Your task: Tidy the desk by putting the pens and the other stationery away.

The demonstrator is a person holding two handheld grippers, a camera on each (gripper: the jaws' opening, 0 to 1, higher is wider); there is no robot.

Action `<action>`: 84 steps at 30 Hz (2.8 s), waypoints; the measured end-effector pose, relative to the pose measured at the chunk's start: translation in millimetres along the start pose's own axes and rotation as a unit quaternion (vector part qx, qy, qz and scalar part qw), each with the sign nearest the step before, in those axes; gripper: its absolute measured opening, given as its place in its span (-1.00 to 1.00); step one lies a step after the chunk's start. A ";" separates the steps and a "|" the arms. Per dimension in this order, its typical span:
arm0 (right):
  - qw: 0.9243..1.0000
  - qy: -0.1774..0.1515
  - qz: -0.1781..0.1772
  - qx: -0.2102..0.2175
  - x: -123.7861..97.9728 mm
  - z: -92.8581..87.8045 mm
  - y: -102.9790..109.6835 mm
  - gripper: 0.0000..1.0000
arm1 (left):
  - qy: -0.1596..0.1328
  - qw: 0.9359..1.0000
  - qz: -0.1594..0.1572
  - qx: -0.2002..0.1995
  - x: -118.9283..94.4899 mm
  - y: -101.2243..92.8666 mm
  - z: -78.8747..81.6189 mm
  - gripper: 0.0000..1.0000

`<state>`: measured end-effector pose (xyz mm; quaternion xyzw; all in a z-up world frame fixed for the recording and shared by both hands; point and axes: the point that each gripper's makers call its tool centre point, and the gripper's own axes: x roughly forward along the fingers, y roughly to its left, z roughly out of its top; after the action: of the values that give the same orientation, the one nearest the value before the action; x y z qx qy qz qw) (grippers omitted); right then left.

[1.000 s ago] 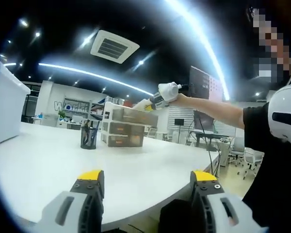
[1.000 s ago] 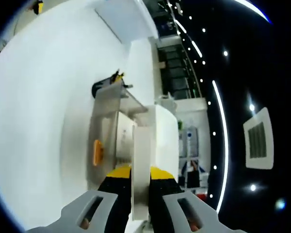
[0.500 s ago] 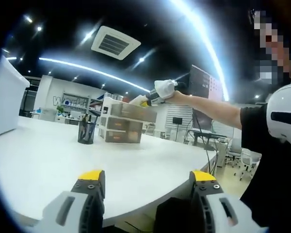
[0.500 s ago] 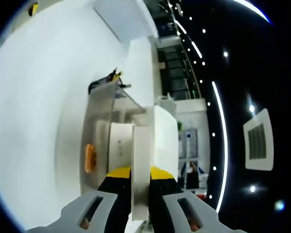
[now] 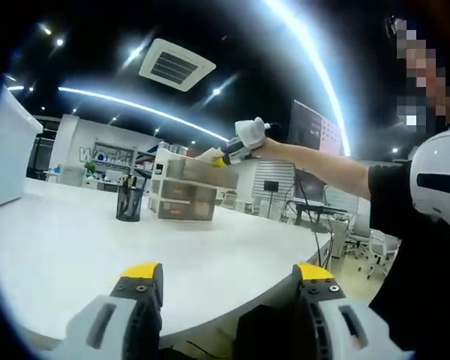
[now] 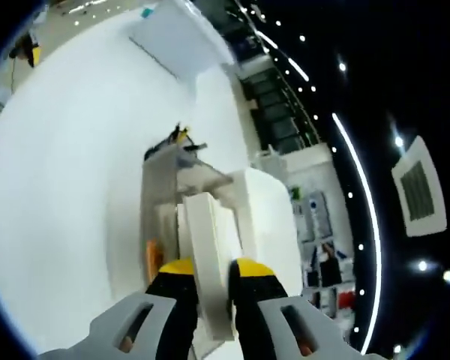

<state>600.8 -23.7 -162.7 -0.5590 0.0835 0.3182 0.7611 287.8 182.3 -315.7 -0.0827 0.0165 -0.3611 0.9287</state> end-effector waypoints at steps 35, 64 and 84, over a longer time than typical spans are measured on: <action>0.956 -0.165 -0.013 0.243 -70.6 14.4 30.2 -0.15 | 0.018 0.999 -0.030 0.005 17.9 -30.8 -2.4 0.38; 0.851 -0.211 -0.063 0.477 -47.9 -8.9 23.6 -0.40 | 0.036 0.998 -0.043 0.009 19.7 -37.3 -12.4 0.35; 0.850 -0.192 -0.068 0.485 -20.1 -9.3 12.1 -0.47 | 0.036 0.999 -0.036 0.004 17.0 -31.9 -14.9 0.33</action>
<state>580.1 -37.9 -166.1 -0.0508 0.0410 0.2857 0.9561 277.7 145.6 -324.6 -0.0665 0.0451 -0.3975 0.9141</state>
